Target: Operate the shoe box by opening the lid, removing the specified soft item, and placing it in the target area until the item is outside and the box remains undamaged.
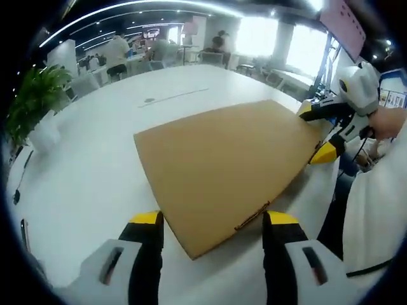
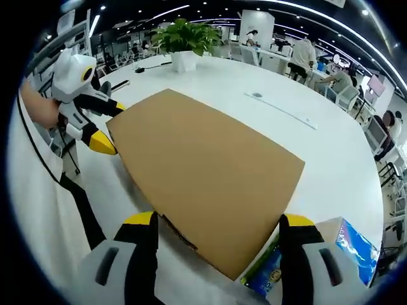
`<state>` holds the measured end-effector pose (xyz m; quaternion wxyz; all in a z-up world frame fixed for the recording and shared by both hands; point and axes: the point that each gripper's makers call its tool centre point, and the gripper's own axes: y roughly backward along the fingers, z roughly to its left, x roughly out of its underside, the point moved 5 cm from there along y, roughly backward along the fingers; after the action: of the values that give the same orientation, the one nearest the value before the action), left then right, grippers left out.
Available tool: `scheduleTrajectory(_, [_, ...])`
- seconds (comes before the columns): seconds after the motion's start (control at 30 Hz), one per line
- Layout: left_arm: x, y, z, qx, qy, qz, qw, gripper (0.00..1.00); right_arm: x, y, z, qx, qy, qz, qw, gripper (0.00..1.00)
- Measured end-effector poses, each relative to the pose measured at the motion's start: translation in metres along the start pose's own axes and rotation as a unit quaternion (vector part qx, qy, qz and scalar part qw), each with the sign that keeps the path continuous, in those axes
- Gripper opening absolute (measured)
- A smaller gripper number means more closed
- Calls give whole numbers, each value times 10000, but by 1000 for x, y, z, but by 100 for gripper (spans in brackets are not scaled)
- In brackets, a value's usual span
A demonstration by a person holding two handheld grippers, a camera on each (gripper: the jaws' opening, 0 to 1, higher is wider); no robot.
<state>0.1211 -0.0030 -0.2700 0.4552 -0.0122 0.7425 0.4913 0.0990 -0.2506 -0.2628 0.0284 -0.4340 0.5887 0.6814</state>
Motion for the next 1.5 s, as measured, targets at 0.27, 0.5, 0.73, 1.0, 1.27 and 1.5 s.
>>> scheduleTrajectory(0.27, [1, -1, -2, -19, -56, 18, 10000, 64, 2, 3, 2, 24, -32, -104, 9999, 79])
scheduleTrajectory(0.5, [3, -1, -4, -25, -32, 67, 10000, 64, 5, 6, 3, 2, -127, 38, 9999, 78])
scheduleTrajectory(0.73, [9, 0, -7, -50, 16, 210, 9998, 61, 12, 12, 9, 65, 51, 173, 9998, 75])
scheduleTrajectory(1.0, [15, 5, -11, 10, 106, 203, 9997, 60, 14, 14, 10, 7, 101, 243, 9997, 75])
scheduleTrajectory(1.27, [16, 7, -13, 8, 162, 263, 9995, 59, 15, 14, 10, -8, 153, 268, 9995, 75])
scheduleTrajectory(1.5, [23, 13, -19, 27, 183, 249, 9995, 57, 18, 16, 11, 16, 333, 362, 9988, 76])
